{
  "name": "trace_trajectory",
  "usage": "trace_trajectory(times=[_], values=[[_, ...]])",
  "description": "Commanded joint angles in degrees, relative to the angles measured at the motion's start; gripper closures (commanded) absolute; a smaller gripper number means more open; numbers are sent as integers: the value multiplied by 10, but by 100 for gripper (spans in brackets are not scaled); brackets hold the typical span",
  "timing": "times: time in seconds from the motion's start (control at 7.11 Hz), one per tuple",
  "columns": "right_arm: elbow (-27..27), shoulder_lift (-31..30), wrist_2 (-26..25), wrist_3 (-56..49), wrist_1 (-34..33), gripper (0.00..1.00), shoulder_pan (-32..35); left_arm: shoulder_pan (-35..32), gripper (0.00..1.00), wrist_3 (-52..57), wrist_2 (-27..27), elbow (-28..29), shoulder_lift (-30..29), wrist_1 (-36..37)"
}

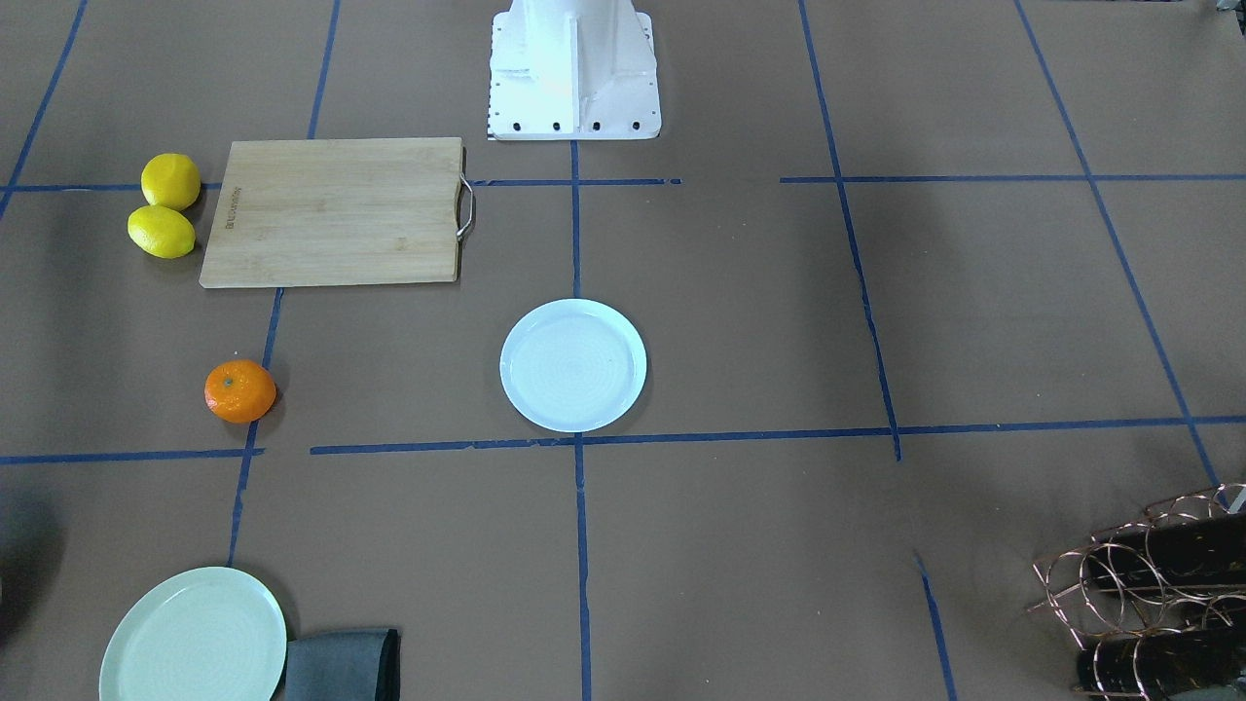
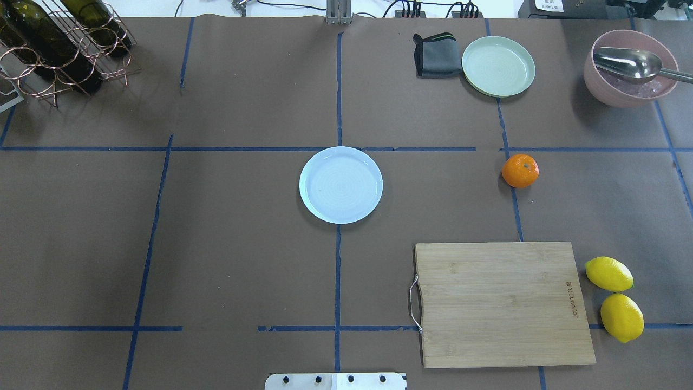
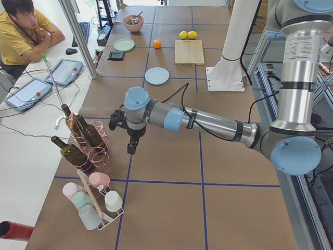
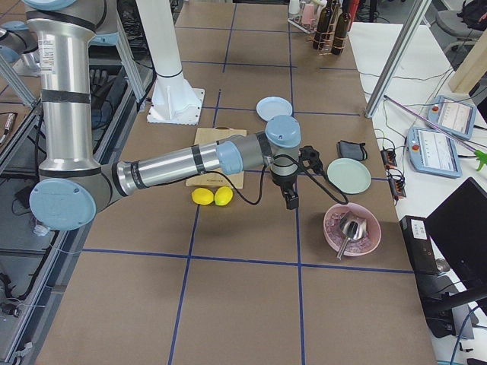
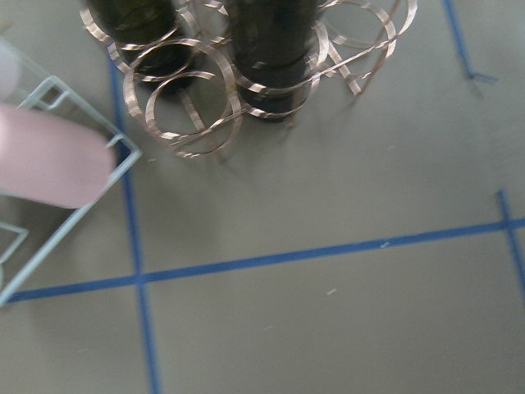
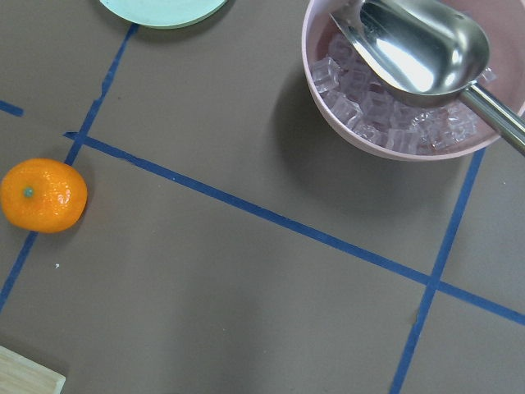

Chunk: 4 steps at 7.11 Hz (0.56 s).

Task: Pick orange to plate
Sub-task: 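Reach the right gripper down and grasp the orange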

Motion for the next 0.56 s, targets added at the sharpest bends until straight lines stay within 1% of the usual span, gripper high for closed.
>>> trace_trajectory(times=[0.0, 0.14, 0.28, 0.42], values=[[4, 17, -1, 27, 0, 0, -27, -21, 0, 120, -1, 10, 44, 4], [4, 47, -3, 87, 0, 0, -56, -22, 0, 120, -1, 5, 52, 31], [-1, 86, -20, 161, 0, 0, -113, -22, 0, 119, -1, 12, 50, 33], [-3, 120, -71, 244, 14, 0, -172, -23, 0, 119, -1, 6, 50, 34]])
